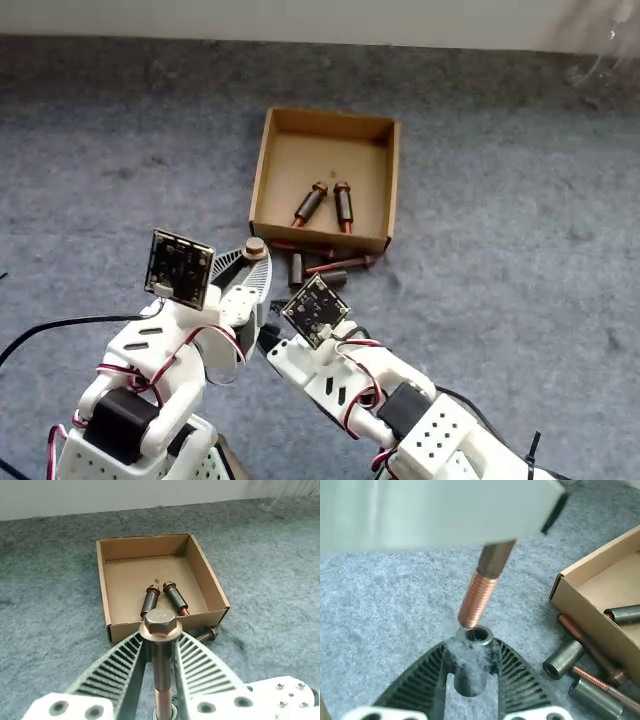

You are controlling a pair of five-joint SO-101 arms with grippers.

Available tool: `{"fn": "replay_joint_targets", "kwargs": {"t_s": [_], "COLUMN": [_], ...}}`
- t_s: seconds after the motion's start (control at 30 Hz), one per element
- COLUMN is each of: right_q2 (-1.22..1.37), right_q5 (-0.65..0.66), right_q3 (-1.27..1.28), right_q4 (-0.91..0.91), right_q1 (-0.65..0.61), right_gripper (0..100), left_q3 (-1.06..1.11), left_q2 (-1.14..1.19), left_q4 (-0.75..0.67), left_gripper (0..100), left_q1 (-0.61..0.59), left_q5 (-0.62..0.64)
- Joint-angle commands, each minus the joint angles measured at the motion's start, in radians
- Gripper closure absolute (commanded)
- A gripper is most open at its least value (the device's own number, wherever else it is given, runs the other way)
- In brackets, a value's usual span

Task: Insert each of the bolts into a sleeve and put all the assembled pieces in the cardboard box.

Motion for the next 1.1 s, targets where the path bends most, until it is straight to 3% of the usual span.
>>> {"fn": "replay_joint_targets", "kwargs": {"t_s": [0.0,0.67,0.83,0.93,1.07], "right_q2": [-0.038,-0.038,-0.039,-0.038,-0.038], "right_q5": [0.026,0.023,0.009,-0.021,-0.026], "right_q3": [-0.016,-0.054,-0.093,-0.105,-0.160], "right_q4": [0.004,0.053,0.053,0.051,0.050], "right_q1": [-0.007,-0.010,-0.048,-0.122,-0.101], "right_gripper": [99.5,99.5,99.5,99.5,99.5], "left_q3": [-0.010,-0.091,-0.097,-0.077,-0.067], "left_q2": [-0.012,-0.021,-0.021,-0.021,-0.021], "left_q4": [0.000,0.071,0.075,0.075,0.081], "left_gripper": [99,100,100,100,100], "left_q1": [0.016,0.007,-0.182,-0.196,-0.200], "left_q5": [-0.025,-0.054,-0.029,0.086,0.087]}}
